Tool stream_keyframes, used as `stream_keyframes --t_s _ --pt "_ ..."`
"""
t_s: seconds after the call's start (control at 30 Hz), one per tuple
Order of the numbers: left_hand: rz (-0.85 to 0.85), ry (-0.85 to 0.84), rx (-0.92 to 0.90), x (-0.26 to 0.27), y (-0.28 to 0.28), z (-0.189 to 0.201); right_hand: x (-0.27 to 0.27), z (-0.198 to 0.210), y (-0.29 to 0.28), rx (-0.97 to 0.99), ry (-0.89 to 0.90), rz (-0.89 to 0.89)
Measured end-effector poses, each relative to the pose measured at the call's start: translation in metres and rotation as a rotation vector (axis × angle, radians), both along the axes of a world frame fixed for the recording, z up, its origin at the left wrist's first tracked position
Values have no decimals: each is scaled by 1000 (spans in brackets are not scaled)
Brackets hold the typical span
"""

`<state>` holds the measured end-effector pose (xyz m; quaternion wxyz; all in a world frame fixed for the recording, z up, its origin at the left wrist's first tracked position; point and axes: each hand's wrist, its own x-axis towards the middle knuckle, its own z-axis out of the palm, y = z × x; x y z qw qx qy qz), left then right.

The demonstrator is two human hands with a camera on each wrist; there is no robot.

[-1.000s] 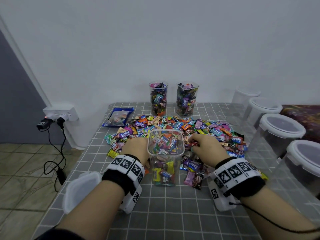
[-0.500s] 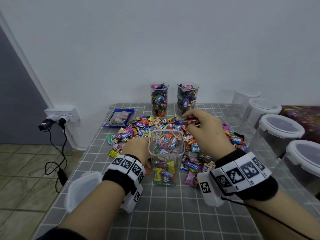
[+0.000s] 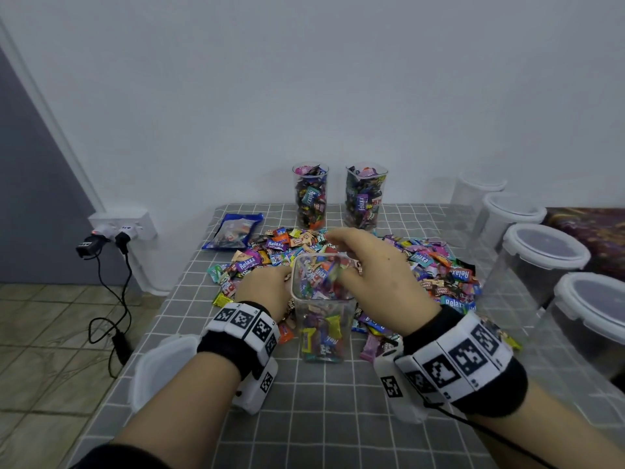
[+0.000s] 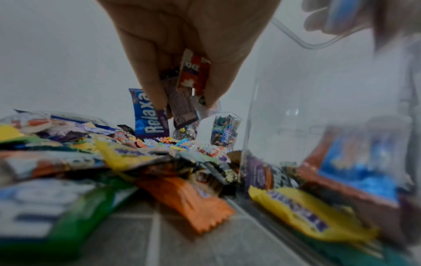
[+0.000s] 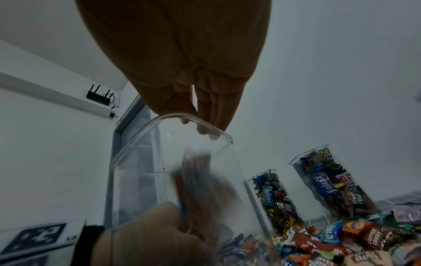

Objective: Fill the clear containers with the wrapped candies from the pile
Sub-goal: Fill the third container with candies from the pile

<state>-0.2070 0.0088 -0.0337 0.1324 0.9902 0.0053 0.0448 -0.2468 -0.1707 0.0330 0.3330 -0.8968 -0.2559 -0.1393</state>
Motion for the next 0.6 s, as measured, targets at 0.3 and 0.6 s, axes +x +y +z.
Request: stream_keyframes --t_s 0.3,0.6 --pt "75 -129 -110 -9 12 8 -6 -22 -11 313 370 60" --pt "16 -390 -461 -27 13 70 3 -51 -13 344 559 137"
